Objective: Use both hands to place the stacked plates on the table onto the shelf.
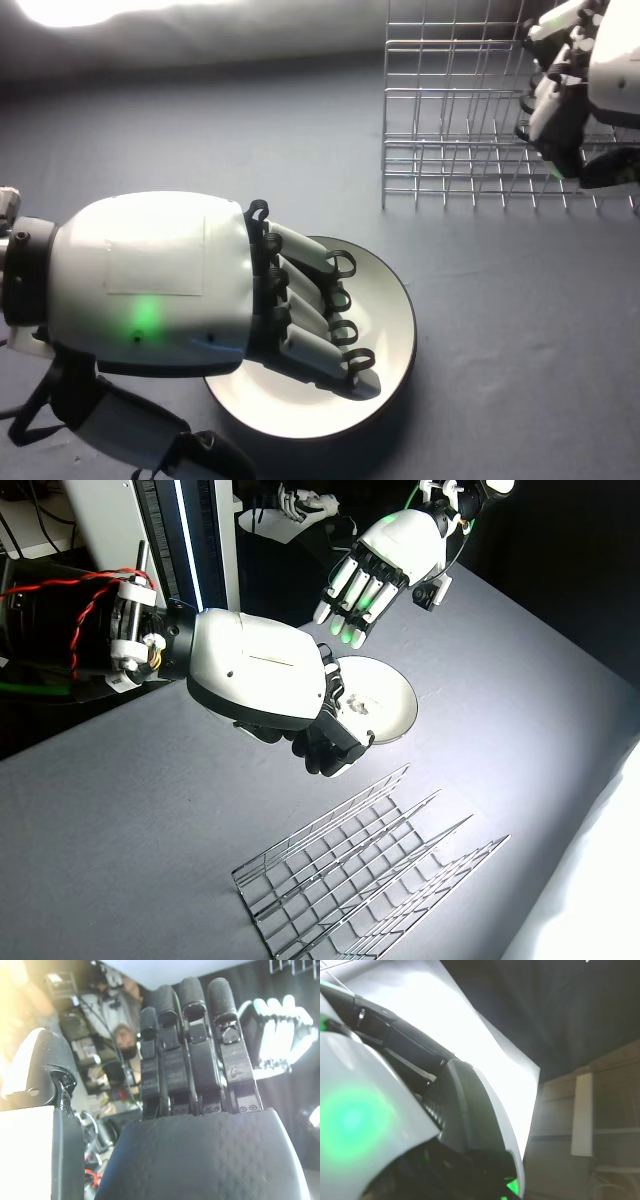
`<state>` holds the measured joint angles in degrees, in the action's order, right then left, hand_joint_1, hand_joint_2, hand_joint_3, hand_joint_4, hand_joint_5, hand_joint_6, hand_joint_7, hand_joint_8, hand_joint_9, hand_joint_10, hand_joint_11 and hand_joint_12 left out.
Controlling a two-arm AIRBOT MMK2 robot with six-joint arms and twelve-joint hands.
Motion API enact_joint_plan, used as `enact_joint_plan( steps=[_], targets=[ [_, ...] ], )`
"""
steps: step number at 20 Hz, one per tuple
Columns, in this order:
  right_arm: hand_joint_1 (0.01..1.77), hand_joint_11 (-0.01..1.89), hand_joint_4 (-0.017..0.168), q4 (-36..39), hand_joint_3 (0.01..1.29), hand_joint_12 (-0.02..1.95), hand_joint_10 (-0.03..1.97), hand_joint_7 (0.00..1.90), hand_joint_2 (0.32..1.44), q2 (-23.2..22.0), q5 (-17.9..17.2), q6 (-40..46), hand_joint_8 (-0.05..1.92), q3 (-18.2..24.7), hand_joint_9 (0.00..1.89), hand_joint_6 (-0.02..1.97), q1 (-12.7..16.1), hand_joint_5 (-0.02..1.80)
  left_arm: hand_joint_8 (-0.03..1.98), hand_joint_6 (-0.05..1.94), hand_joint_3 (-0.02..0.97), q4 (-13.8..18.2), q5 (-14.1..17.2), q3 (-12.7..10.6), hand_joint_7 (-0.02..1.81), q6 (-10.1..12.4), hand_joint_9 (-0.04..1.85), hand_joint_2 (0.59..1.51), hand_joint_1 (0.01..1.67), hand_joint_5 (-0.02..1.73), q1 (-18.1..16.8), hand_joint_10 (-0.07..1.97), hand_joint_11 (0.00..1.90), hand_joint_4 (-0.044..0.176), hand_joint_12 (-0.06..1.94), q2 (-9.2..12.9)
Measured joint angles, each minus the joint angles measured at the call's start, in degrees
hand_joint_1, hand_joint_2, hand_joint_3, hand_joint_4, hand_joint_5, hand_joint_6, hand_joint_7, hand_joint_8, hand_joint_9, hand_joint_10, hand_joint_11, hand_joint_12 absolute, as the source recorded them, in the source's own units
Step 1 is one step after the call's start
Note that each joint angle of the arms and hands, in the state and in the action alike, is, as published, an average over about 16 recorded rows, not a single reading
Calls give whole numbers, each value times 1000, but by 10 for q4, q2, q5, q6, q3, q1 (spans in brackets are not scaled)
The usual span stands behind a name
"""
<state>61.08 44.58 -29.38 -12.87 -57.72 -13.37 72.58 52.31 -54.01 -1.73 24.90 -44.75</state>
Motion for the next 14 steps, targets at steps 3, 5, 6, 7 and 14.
enact_joint_plan(
  steps=[3,5,6,7,14],
  targets=[
    [425,144,3,-3,43,778,126,442,1292,2,-1,0,162,0,434,199,1,458,6,19,31,2,3,-2,290,1,278,1143,148,226,0,13,144,-4,261,2],
    [359,123,3,-5,39,750,115,396,1310,3,-2,0,139,0,388,171,1,404,4,19,28,8,5,-5,263,6,251,1144,127,208,0,12,127,-5,251,3],
    [333,115,3,-6,37,738,111,378,1318,3,-3,0,130,0,369,160,1,382,3,20,27,11,7,-6,253,9,241,1145,119,201,-1,11,121,-5,246,4],
    [312,107,3,-8,35,728,106,361,1324,3,-3,0,122,0,353,151,2,363,2,20,26,15,8,-8,245,12,233,1146,113,195,-1,11,116,-5,243,4],
    [31,11,4,-21,13,666,53,166,1407,7,-17,-4,18,-2,155,27,1,127,-7,19,11,46,27,-24,128,42,114,1154,20,116,-9,5,41,-5,196,12]
  ],
)
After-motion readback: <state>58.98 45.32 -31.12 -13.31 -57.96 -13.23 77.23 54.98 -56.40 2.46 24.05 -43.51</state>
